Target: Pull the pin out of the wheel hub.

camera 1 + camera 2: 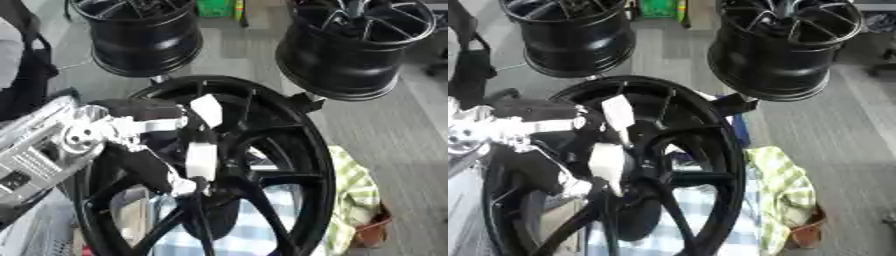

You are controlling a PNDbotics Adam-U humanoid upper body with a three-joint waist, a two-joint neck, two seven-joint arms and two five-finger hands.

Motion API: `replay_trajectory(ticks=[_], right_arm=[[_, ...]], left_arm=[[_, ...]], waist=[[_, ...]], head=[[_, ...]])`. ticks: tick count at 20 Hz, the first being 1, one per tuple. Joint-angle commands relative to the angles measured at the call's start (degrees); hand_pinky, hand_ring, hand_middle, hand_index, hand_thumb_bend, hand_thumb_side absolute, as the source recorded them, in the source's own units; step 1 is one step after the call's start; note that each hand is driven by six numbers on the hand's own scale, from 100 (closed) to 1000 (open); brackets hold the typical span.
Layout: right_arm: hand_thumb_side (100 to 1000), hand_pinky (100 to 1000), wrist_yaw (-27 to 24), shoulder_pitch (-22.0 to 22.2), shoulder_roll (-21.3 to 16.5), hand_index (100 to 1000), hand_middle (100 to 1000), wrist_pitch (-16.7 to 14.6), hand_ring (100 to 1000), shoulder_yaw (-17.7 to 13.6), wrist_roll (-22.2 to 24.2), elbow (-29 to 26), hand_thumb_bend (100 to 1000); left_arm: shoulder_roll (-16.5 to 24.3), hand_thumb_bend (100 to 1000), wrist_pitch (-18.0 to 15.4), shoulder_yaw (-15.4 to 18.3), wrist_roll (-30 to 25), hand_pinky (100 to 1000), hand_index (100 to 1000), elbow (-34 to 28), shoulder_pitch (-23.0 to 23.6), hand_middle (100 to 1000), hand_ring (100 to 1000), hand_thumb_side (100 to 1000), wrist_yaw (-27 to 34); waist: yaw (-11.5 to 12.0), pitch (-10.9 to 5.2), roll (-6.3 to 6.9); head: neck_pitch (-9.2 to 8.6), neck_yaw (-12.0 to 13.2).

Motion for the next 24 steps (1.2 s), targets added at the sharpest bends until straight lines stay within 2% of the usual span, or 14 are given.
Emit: replay_trajectory(ticks=[1, 6, 19, 24], right_arm=[[385, 779, -0.32, -0.45, -1.08, 718, 583, -0.28, 599, -0.70, -0.02, -0.47, 244], [384, 779, -0.28, -0.48, -1.09, 718, 583, -0.31, 599, -0.65, 0.05, -0.48, 243], [389, 780, -0.41, -0.58, -0.91, 717, 584, -0.38, 600, -0.68, 0.14, -0.41, 234], [390, 781, -0.46, -0.63, -0.83, 717, 584, -0.41, 600, -0.70, 0.13, -0.43, 232]], left_arm=[[0.31, 299, 0.42, 0.29, -0.70, 755, 853, 0.14, -0.61, 719, 755, 390, -0.33], [-0.01, 292, 0.34, 0.20, -0.99, 742, 846, 0.78, -0.63, 692, 733, 376, -0.78], [-0.70, 324, 0.01, 0.00, -0.46, 744, 919, 2.64, -0.31, 702, 742, 376, -1.14], [-1.16, 321, -0.34, -0.12, -0.43, 740, 904, 3.39, -0.36, 693, 736, 373, -1.28]], waist=[[-0.05, -0.69, -0.04], [-0.06, -0.75, -0.05], [0.05, -0.51, -0.16], [0.04, -0.41, -0.22]], head=[[-0.61, 0.21], [-0.65, 0.27], [-0.95, 0.48], [-1.10, 0.53]])
